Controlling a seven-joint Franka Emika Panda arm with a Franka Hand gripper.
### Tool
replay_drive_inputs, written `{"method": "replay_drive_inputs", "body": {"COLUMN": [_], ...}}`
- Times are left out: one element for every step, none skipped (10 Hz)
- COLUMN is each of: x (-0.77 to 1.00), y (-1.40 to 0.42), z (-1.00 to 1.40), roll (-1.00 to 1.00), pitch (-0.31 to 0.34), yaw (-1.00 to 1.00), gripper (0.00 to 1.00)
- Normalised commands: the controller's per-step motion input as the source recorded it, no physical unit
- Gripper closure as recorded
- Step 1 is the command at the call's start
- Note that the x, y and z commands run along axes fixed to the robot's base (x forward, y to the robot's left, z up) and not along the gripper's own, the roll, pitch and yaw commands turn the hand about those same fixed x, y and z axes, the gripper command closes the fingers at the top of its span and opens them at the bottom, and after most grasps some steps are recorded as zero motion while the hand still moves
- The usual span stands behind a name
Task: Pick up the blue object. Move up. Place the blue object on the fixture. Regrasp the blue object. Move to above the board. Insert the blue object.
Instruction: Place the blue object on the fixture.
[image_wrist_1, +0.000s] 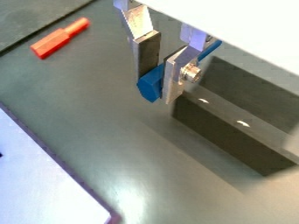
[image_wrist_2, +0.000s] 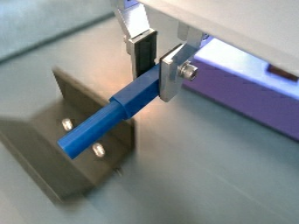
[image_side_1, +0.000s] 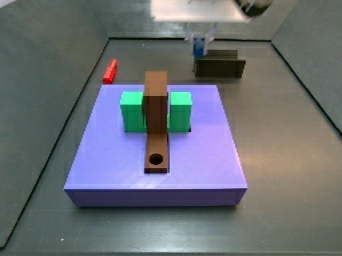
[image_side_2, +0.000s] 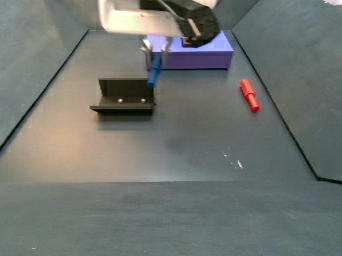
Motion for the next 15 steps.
{"method": "replay_drive_inputs", "body": {"x": [0.82, 1.00, 1.00, 0.82, 0.72, 0.68, 0.64, 0.52, 0.01, 0.05, 0.09, 0.07, 0.00, 0.00, 0.00], "y": [0.05, 0.00, 0.04, 0.07, 0.00, 0.00, 0.03, 0.23, 0.10, 0.18, 0.20, 0.13, 0.06, 0.11, 0.14], "z": [0.42, 0.11, 0.00, -0.27, -0.33, -0.34, -0.25, 0.00, 0.00, 0.00, 0.00, 0.00, 0.10, 0.00, 0.00], "roll": [-0.98, -0.67, -0.27, -0.41, -0.42, -0.43, -0.42, -0.26, 0.00, -0.16, -0.22, -0.22, -0.64, -0.92, -1.00], "pitch": [-0.097, 0.000, 0.117, 0.023, 0.000, 0.000, 0.000, 0.157, 0.000, 0.060, 0.509, 0.911, 0.520, 0.277, 0.297], "yaw": [-0.31, -0.15, 0.00, 0.18, 0.29, 0.33, 0.32, 0.26, 0.03, 0.00, -0.19, -0.36, -0.27, -0.25, -0.25], "gripper": [1.00, 1.00, 1.00, 1.00, 1.00, 1.00, 1.00, 1.00, 1.00, 1.00, 1.00, 1.00, 1.00, 1.00, 1.00]}}
